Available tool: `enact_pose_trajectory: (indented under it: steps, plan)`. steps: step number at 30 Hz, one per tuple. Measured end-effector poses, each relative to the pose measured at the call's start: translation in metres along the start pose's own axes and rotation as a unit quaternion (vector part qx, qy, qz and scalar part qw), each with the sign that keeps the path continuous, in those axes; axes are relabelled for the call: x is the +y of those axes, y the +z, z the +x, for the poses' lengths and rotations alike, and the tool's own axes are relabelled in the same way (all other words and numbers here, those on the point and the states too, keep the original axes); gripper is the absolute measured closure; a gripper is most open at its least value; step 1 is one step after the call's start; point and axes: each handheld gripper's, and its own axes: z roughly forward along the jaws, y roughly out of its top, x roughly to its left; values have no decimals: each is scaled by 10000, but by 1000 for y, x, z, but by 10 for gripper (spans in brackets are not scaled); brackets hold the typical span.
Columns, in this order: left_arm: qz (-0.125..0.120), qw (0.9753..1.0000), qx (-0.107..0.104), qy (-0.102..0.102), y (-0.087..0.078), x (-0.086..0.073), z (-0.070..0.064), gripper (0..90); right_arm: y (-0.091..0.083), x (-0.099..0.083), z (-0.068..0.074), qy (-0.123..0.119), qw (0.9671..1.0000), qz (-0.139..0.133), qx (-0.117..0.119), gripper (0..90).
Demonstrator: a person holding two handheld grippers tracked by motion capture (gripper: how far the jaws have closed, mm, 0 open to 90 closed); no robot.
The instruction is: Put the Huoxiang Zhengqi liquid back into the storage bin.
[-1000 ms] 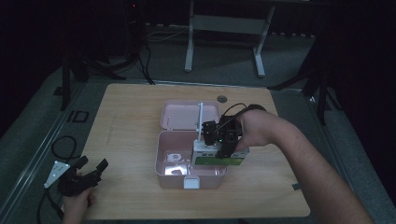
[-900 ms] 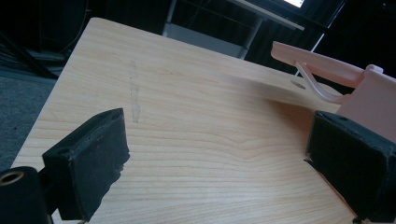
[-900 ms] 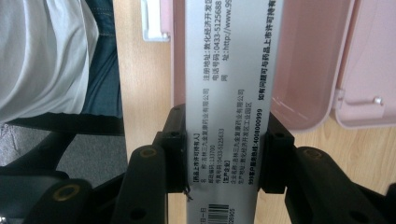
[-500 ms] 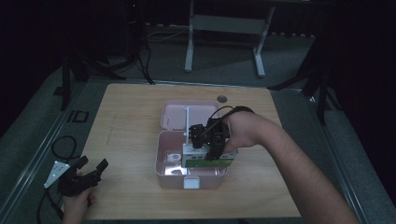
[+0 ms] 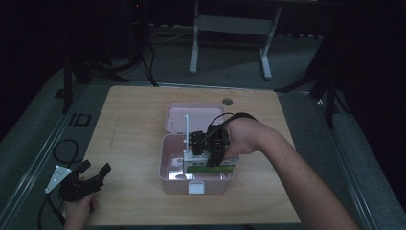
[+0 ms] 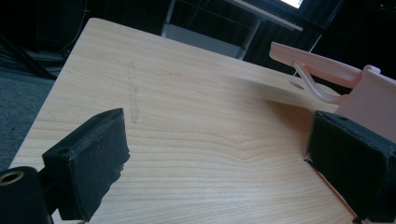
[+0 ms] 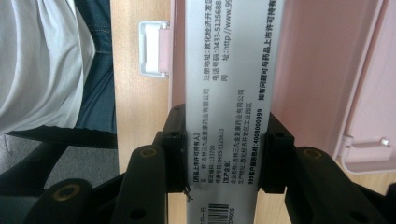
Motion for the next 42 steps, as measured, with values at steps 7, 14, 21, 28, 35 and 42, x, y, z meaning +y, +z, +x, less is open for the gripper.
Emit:
enact_pose_trajectory:
  steps: [7,14,21,28,35,42]
  plan:
    - [14,10000,3,8,0,0,0,59,8,-2,-1,25,10000,-7,-4,617]
    - [29,10000,6,21,1,0,0,59,14,-1,-3,50,10000,-32,50,617]
    - [17,10000,-9,22,1,0,-1,59,21,0,-4,79,9999,9,70,617]
    - [15,10000,-23,22,1,0,-1,59,30,1,-5,135,9998,38,118,617]
    - [50,9999,-13,133,1,-1,-3,60,43,2,-7,175,9997,73,119,617]
    - [81,9998,-13,173,1,0,-4,59,53,3,-7,259,9995,56,173,617]
